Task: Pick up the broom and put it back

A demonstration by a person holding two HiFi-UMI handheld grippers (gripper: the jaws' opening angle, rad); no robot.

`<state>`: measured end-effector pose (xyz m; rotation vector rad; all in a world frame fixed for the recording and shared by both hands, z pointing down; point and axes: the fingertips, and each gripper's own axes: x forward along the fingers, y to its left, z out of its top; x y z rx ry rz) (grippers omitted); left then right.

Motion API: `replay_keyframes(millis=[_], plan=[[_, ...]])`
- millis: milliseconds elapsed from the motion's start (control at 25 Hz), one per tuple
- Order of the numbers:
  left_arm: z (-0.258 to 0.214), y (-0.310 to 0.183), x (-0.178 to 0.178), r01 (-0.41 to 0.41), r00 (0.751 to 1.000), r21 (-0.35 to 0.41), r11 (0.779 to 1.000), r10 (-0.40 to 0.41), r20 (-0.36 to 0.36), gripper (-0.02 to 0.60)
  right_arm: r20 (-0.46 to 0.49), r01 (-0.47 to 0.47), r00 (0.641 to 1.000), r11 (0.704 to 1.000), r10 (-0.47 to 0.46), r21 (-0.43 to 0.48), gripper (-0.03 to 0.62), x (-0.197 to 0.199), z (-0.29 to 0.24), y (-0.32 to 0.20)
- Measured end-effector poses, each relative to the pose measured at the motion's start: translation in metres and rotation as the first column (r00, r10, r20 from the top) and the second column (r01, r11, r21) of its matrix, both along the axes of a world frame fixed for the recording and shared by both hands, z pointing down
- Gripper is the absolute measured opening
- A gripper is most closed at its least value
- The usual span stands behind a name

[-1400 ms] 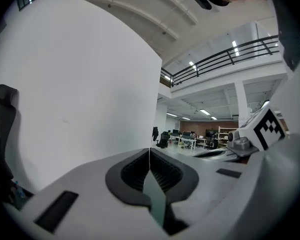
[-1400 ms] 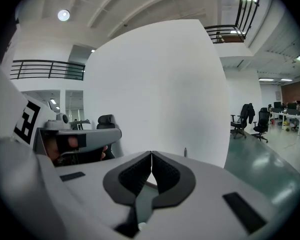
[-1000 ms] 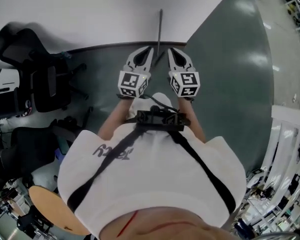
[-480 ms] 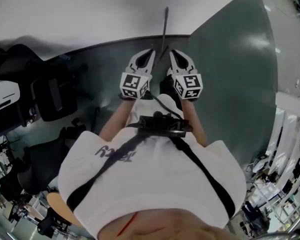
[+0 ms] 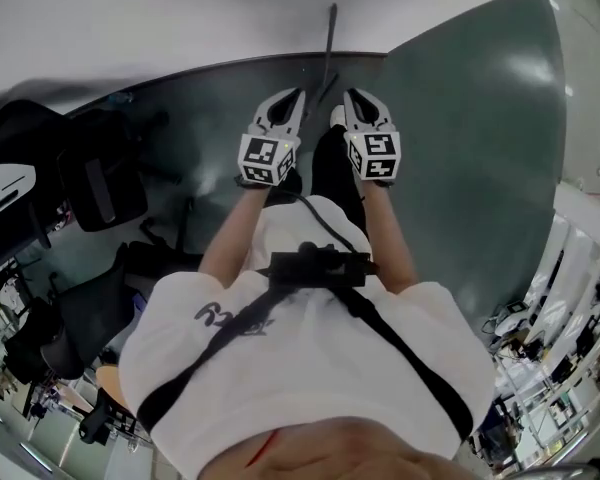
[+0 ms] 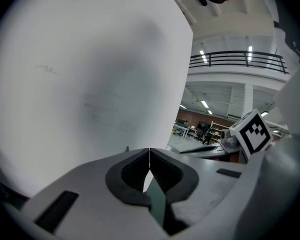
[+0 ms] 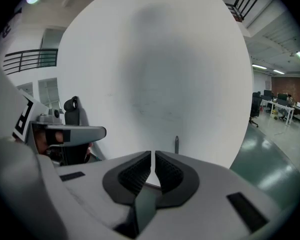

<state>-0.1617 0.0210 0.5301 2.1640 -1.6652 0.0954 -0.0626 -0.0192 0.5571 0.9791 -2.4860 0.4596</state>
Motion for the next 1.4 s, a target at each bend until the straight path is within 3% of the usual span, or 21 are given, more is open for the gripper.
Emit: replay_keyframes(millis=[320, 760, 840, 1120, 1400], plan=[[0.052, -0.047, 0.006, 0.010, 1.000, -0.056, 0.998, -0.010, 0.007, 0.012, -0.047, -0.022, 0.999, 0.995, 0.018, -0.096, 0.006, 0.009, 0.077, -0.047], [0.141, -0.085, -0.014, 0.043, 0.999, -0.124, 0.991, -0.042, 0.008, 0.012, -0.082, -0.018, 0.997, 0.988, 0.005, -0.152, 0.009, -0.019, 0.181, -0.101], [0.157, -0.089, -0.016, 0.041, 0.999, -0.140, 0.989, -0.040, 0.008, 0.014, -0.093, -0.001, 0.996, 0.988, -0.014, -0.154, 0.060, -0.026, 0.198, -0.112], [0.197, -0.104, -0.024, 0.063, 0.998, -0.171, 0.983, -0.063, 0.002, 0.012, -0.114, 0.034, 0.992, 0.985, -0.054, -0.170, 0.122, -0.048, 0.245, -0.148], [0.208, -0.114, -0.029, 0.094, 0.995, -0.166, 0.982, -0.098, -0.019, 0.012, -0.112, 0.042, 0.992, 0.989, -0.059, -0.144, 0.178, -0.068, 0.278, -0.173]])
